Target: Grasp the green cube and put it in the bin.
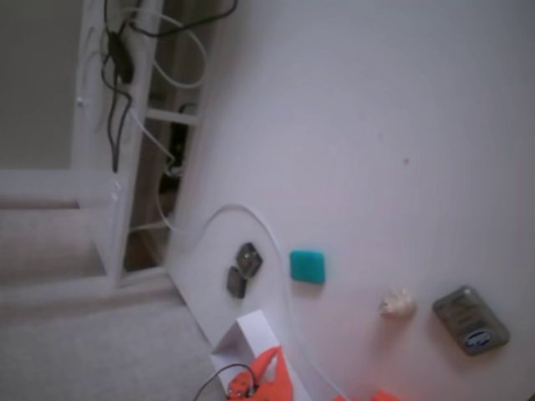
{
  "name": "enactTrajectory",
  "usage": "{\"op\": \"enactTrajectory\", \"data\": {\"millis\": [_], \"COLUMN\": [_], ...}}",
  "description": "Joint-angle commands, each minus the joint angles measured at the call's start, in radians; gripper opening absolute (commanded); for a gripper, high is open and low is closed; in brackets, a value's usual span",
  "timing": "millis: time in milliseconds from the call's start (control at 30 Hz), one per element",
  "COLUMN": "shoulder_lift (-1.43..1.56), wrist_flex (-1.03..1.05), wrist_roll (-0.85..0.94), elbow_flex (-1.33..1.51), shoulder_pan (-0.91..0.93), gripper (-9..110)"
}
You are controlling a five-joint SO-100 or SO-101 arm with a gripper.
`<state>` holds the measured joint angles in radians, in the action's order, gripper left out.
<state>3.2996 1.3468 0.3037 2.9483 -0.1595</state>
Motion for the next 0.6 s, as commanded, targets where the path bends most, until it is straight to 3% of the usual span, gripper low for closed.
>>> {"op": "enactTrajectory", "data": {"millis": [0,67,133,267,567], "shoulder_lift": [0.008,-0.055,-0.183,-0.468,-1.173], "wrist_flex": [-0.012,-0.057,-0.149,-0.201,0.104], "wrist_roll": [0.031,0.035,0.034,0.032,-0.008], "elbow_flex": [-0.005,-0.017,-0.112,-0.483,-1.502], "shoulder_pan": [-0.041,-0.044,-0.037,-0.011,0.069], "gripper": [-8,-1,-1,0,4]}}
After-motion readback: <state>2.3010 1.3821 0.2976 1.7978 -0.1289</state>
